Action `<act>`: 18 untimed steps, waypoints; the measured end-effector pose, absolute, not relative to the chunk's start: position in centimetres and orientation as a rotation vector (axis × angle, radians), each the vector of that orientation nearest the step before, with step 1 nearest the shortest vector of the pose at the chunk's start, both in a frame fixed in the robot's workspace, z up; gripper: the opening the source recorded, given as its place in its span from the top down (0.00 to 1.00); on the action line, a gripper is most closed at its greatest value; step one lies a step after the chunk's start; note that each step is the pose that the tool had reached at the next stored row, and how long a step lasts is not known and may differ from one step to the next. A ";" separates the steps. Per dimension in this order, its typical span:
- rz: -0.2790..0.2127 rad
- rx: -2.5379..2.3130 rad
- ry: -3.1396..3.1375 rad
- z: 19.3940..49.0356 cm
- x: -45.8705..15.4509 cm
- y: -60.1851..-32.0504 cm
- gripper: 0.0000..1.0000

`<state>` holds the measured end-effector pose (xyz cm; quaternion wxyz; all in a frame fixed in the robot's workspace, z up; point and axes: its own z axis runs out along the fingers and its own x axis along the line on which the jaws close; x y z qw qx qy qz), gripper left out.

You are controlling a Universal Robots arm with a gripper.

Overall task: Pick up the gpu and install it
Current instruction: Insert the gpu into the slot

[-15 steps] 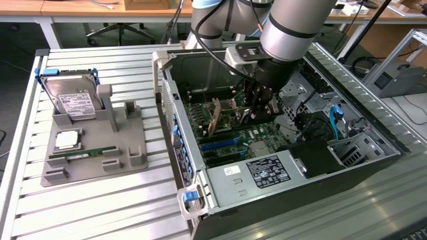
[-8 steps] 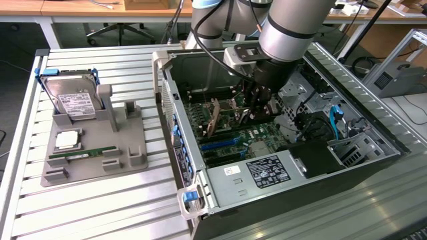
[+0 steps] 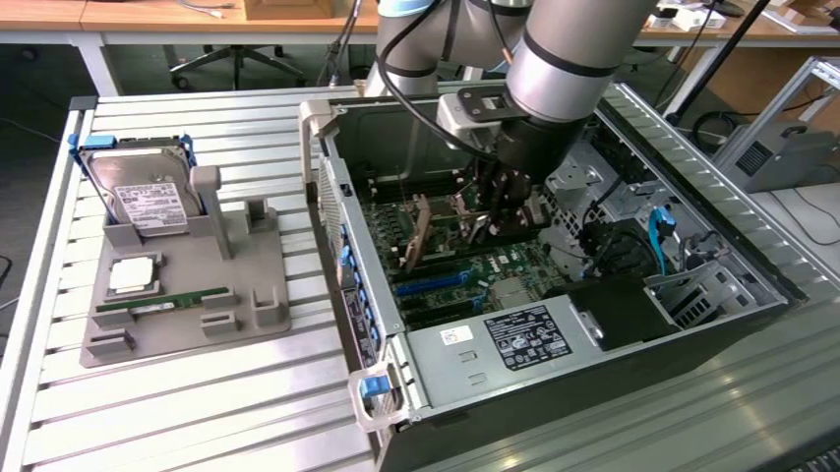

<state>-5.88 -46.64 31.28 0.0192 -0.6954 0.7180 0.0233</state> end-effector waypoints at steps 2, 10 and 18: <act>0.072 -2.158 2.228 31.3 -5.9 -46.6 0.70; 0.072 -2.158 2.228 31.2 -6.1 -46.6 0.70; 0.072 -2.158 2.228 31.1 -6.4 -46.6 0.70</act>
